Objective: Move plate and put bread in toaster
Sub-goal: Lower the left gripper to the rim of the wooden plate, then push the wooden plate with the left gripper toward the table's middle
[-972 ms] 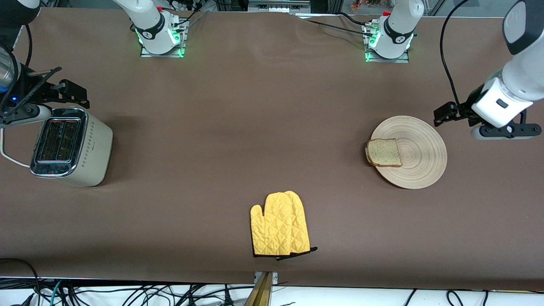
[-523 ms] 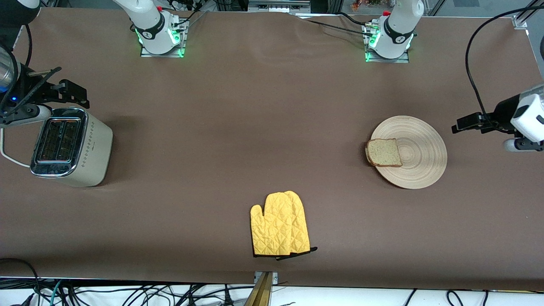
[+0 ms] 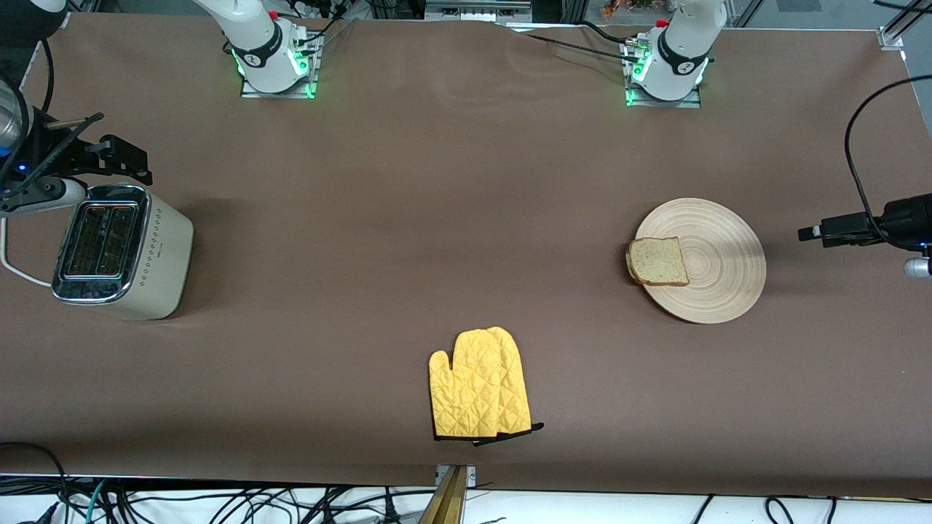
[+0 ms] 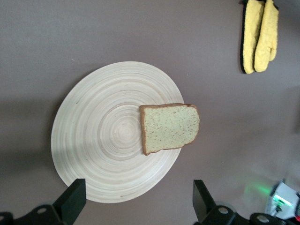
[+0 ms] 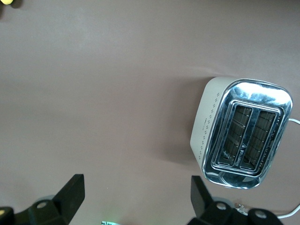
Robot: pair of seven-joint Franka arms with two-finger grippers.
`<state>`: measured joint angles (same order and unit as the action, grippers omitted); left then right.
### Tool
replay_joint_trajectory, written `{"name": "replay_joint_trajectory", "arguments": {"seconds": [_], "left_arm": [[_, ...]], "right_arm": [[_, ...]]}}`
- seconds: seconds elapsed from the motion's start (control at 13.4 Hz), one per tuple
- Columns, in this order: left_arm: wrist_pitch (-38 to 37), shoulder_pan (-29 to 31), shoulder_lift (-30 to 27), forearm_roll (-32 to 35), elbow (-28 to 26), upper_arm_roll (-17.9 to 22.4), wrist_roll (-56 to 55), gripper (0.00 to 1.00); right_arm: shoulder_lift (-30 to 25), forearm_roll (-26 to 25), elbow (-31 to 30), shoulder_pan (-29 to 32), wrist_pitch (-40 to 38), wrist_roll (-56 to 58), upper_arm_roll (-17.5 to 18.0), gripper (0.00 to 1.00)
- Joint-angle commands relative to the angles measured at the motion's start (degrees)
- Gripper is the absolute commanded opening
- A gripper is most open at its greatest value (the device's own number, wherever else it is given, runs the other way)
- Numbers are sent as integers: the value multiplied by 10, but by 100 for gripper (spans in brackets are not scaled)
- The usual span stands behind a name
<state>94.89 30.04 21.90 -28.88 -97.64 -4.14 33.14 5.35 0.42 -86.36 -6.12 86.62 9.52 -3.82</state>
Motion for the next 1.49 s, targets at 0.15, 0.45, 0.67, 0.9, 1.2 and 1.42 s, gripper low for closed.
{"name": "replay_joint_trajectory", "arguments": {"seconds": [0.15,0.45,0.67,0.9,1.2,1.42], "left_arm": [[-11,66,143,-92,22,-8,190,100],[-8,87,191,-116,28,-7,214,100],[-6,81,211,-115,53,-7,213,97],[0,77,247,-139,53,-7,201,96],[11,77,258,-144,50,-8,184,50],[11,62,258,-137,50,-8,178,0]], "right_arm": [[-10,3,-12,1,2,2,0,100],[-10,3,-11,1,4,2,0,100],[-11,3,-11,1,2,5,0,100],[-11,3,-11,1,1,5,0,100],[-11,3,-11,1,1,5,0,100],[-11,3,-11,1,1,5,0,100]]}}
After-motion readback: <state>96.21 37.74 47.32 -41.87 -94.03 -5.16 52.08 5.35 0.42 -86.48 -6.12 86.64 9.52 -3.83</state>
